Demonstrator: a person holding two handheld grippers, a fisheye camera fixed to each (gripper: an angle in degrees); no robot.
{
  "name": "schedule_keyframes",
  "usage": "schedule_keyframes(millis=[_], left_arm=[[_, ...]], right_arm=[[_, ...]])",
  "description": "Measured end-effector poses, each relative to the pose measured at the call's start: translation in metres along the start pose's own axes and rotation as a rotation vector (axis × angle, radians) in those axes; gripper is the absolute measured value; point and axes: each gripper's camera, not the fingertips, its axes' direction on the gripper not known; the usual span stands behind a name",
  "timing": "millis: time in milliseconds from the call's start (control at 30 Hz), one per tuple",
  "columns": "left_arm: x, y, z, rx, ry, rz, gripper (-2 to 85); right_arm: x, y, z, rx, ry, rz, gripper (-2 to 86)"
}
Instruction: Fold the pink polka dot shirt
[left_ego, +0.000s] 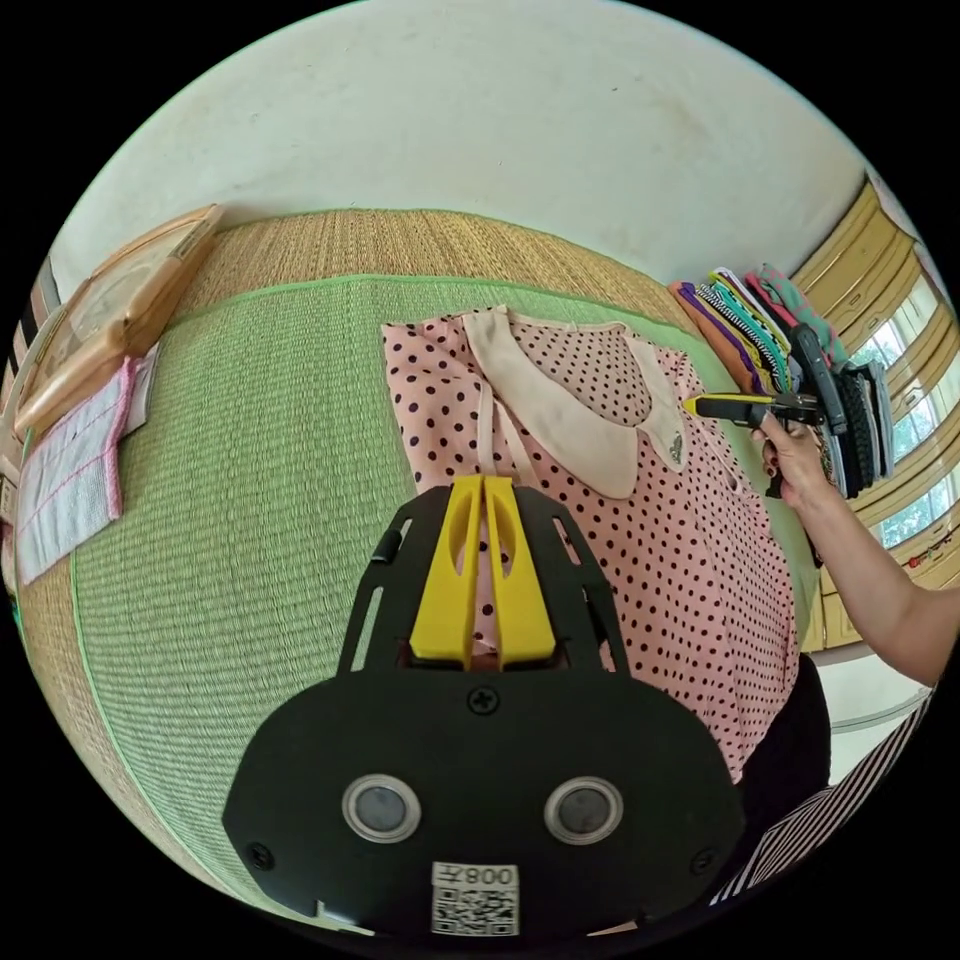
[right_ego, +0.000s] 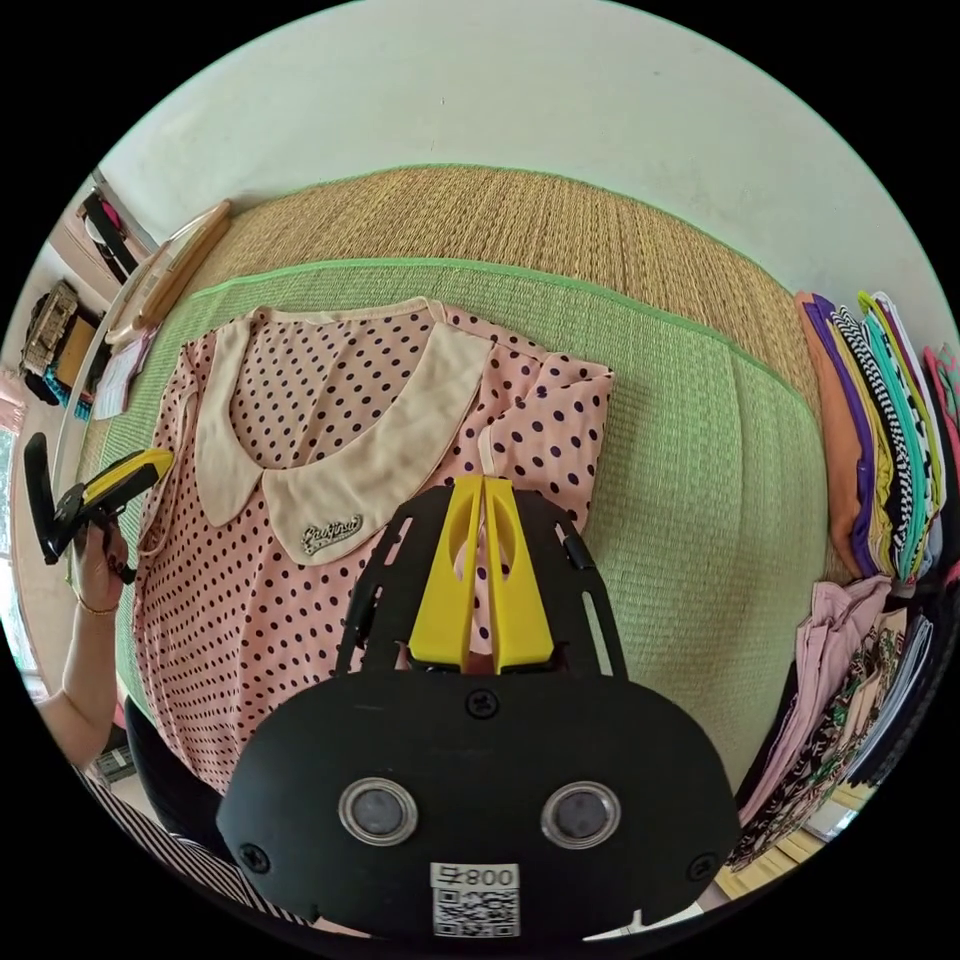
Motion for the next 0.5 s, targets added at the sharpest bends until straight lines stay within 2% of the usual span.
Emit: schedule_keyframes(millis=[300, 500], left_arm=[[-0.005, -0.008, 0.009, -0.022, -0.068, -0.012, 0.4], [-0.009, 0.05, -0.038, 0.078, 0.055, -0.065, 1.6]], right_arm=[[0.045, 0.006, 0.012, -0.001, -0.085, 0.061, 0.1], [0.082, 0.059, -0.012, 0.045, -0.157, 0.09, 1.4]])
